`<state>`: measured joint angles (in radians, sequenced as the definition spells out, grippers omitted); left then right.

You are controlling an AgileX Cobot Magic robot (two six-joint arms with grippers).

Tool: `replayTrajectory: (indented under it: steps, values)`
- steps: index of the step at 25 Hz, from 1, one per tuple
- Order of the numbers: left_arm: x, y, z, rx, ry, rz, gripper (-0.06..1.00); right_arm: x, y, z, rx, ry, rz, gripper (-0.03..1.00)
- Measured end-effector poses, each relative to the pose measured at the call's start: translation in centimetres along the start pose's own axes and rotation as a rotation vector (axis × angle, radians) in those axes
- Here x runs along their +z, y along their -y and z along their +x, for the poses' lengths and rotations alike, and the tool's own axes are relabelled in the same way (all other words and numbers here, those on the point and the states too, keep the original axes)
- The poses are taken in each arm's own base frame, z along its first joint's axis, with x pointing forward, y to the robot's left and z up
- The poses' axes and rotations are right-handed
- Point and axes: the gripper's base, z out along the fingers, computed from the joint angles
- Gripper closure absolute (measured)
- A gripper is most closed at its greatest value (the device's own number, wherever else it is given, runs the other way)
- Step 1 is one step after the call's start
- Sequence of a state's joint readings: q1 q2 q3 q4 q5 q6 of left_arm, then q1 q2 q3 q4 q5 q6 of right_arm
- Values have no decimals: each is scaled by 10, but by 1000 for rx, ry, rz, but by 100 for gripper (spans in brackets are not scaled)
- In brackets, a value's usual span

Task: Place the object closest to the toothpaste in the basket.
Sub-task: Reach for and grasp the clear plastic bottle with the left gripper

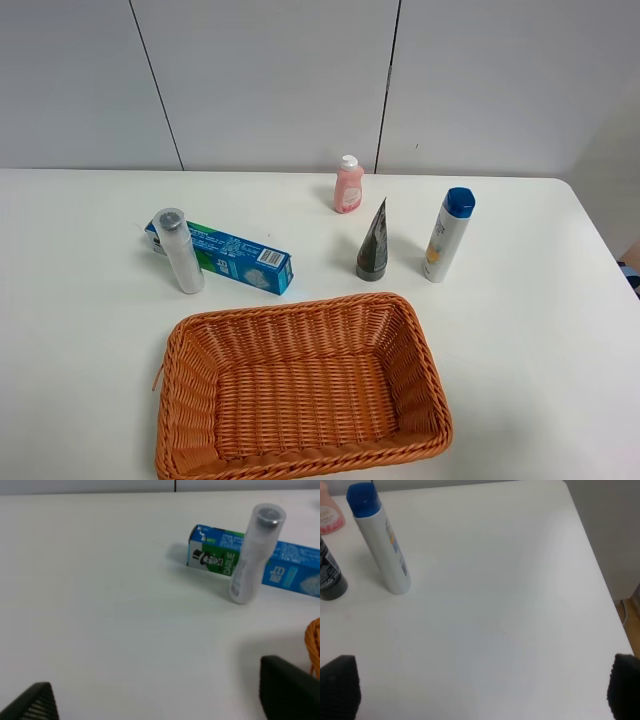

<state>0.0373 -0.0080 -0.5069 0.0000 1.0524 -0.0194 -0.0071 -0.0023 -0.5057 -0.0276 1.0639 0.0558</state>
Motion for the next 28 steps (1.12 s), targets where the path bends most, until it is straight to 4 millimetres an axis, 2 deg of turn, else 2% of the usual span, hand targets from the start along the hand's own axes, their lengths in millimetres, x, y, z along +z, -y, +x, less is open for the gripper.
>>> replayTrajectory:
  steps: [3,7,10,12,17,20,28]
  values:
    - [2,0,-3,0,-13,0,14,0,0,0,0,0,0,-3]
    - [13,3,-41,-28,7,26,14,0,0,0,0,0,0,-3]
    - [35,8,-72,-78,-22,76,14,0,0,0,0,0,0,-3]
    - [58,10,-84,-88,-72,86,14,0,0,0,0,0,0,-3]
    - [114,12,-88,-123,-238,94,14,0,0,0,0,0,0,-3]
    - [138,17,-87,-153,-294,127,14,0,0,0,0,0,0,-3]
    - [185,64,-79,-44,-341,288,15,0,0,0,0,0,0,-3]
